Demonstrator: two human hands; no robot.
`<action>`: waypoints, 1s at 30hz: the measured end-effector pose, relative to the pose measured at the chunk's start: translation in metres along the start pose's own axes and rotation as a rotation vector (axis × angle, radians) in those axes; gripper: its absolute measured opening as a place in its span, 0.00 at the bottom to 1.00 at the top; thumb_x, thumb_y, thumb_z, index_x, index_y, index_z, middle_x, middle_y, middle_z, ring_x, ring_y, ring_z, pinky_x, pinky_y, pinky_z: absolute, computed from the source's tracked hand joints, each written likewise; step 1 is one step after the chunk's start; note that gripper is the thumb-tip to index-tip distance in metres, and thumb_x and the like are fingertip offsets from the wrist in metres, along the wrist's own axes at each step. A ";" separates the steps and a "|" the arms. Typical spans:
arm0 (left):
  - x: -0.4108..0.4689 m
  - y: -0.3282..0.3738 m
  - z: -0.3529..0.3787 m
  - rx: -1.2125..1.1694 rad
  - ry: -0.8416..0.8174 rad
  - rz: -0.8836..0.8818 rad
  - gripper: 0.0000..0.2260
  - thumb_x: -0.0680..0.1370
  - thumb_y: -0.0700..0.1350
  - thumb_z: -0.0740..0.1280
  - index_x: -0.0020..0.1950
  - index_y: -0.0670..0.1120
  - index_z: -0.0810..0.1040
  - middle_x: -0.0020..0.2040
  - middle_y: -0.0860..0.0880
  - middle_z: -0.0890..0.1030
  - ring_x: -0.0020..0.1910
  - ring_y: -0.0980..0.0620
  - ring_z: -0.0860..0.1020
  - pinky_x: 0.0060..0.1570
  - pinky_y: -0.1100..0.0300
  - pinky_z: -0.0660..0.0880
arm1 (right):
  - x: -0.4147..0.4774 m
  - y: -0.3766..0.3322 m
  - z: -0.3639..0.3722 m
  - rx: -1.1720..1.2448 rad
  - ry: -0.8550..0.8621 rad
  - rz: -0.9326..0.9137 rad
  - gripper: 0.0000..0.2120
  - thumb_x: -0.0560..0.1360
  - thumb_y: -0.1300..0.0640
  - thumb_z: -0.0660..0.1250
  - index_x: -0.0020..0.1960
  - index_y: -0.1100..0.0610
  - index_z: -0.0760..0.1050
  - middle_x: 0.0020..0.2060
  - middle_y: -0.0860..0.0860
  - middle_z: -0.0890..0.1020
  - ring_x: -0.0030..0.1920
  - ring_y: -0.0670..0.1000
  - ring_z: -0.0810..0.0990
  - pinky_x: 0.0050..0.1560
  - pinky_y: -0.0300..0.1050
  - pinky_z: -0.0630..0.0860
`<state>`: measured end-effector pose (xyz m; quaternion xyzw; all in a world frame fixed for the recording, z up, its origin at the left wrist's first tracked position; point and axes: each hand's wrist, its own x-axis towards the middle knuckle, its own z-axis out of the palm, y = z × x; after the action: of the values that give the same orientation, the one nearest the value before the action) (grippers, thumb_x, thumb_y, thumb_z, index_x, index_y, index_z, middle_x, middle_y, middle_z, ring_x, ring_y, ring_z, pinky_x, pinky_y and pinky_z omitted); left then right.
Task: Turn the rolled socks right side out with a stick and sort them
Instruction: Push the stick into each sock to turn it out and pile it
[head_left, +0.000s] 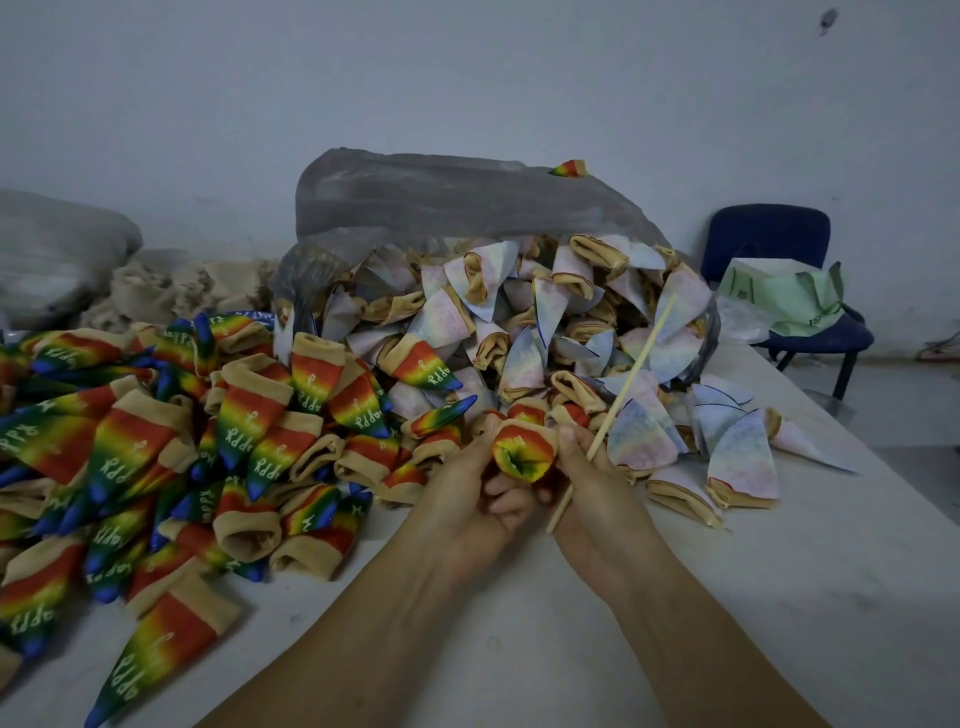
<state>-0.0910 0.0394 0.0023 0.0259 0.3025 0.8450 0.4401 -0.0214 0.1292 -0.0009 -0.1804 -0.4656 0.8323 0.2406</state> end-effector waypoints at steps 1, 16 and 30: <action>0.000 0.001 -0.001 0.029 0.001 0.008 0.11 0.76 0.47 0.66 0.37 0.43 0.76 0.26 0.51 0.68 0.21 0.59 0.63 0.19 0.68 0.58 | 0.001 0.000 0.000 0.040 -0.002 0.026 0.11 0.80 0.53 0.59 0.57 0.56 0.75 0.41 0.54 0.79 0.33 0.46 0.73 0.29 0.37 0.70; -0.003 -0.020 -0.003 1.374 -0.117 0.787 0.20 0.73 0.65 0.65 0.64 0.74 0.67 0.65 0.75 0.63 0.67 0.72 0.63 0.60 0.80 0.62 | -0.003 -0.001 -0.003 -0.276 0.132 -0.107 0.11 0.81 0.46 0.56 0.54 0.46 0.76 0.47 0.49 0.83 0.51 0.49 0.82 0.53 0.50 0.79; 0.032 0.020 -0.005 -0.304 0.054 0.137 0.13 0.73 0.39 0.69 0.55 0.35 0.81 0.50 0.37 0.84 0.47 0.43 0.85 0.41 0.50 0.83 | -0.025 -0.028 -0.050 -1.276 -0.088 -0.283 0.24 0.70 0.32 0.47 0.38 0.48 0.72 0.33 0.45 0.78 0.36 0.40 0.75 0.37 0.40 0.70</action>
<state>-0.1263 0.0527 0.0013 -0.0430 0.1803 0.9095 0.3720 0.0317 0.1620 -0.0001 -0.1903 -0.8968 0.3593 0.1743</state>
